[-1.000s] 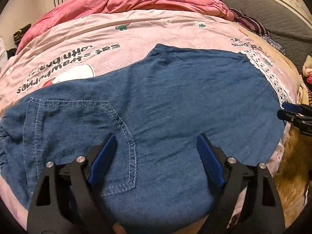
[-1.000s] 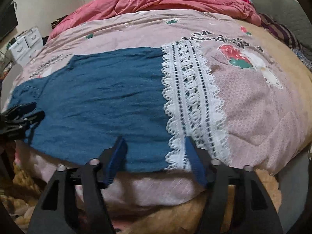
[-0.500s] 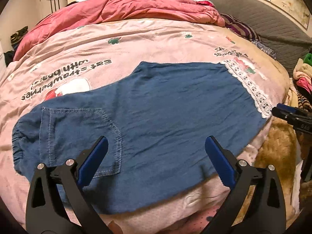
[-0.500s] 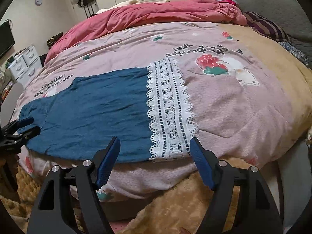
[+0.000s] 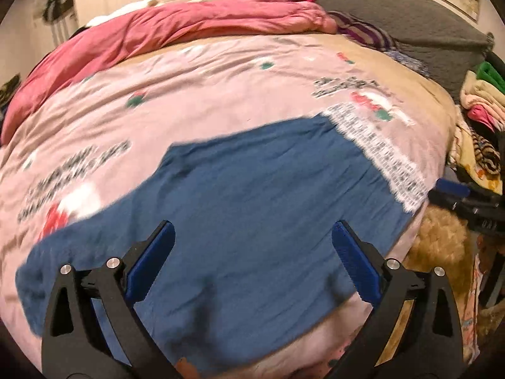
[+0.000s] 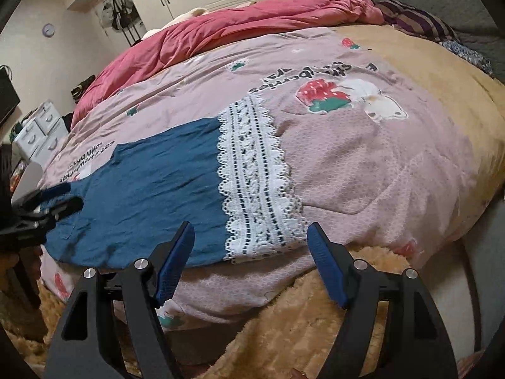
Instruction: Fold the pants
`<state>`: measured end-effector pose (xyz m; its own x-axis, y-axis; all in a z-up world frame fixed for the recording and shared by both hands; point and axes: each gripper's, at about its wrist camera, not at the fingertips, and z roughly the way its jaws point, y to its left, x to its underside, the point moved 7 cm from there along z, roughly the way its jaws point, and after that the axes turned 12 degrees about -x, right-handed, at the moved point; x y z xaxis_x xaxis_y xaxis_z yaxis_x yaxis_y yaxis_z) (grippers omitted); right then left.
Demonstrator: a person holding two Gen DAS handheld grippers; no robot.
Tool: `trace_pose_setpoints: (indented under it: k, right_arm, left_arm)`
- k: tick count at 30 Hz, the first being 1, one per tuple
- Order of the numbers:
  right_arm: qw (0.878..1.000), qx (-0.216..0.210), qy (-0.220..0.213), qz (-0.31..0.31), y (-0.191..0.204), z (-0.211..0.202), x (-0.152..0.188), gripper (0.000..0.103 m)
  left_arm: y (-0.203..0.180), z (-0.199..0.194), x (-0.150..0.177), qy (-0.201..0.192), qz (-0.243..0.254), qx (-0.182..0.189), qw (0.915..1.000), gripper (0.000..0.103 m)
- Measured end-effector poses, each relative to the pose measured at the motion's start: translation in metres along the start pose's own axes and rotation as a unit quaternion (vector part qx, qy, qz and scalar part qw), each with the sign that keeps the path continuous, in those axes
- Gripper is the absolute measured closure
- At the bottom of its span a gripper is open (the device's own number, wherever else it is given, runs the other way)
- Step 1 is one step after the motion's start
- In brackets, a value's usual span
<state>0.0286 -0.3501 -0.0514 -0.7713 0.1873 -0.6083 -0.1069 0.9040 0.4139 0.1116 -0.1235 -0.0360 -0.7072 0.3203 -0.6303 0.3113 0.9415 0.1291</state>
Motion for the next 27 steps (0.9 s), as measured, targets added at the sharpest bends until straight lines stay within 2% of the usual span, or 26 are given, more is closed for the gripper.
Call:
trace_pose_setpoints:
  k: [8,14,17,21,23,25,27]
  right_arm:
    - [0.999,-0.017,0.001,0.027,-0.014,0.005,0.002,0.03]
    - [0.999,-0.031,0.003,0.042,-0.02,0.013,0.001,0.03]
    - [0.998,-0.033,0.006,0.05,-0.022,0.018,0.0,0.03]
    - [0.998,-0.032,0.012,0.062,-0.025,0.027,-0.003,0.03]
    - [0.997,-0.034,0.016,0.07,-0.027,0.031,-0.003,0.03]
    - [0.997,-0.034,0.02,0.071,-0.027,0.034,-0.003,0.03]
    - [0.996,-0.05,0.017,0.072,-0.025,0.036,-0.005,0.029]
  left_arm:
    - [-0.049,0.028,-0.048,0.0,0.059,0.043,0.9973,0.01]
    - [-0.077,0.061,-0.078,0.025,0.08,0.082,0.9931,0.01]
    - [-0.088,0.084,-0.092,0.045,0.083,0.105,0.99,0.015]
    - [-0.098,0.112,-0.112,0.055,0.092,0.111,0.988,0.03]
    - [-0.104,0.123,-0.119,0.063,0.097,0.124,0.9855,0.035]
    - [-0.11,0.131,-0.123,0.071,0.104,0.137,0.9824,0.044]
    - [-0.119,0.139,-0.123,0.084,0.112,0.156,0.9778,0.048]
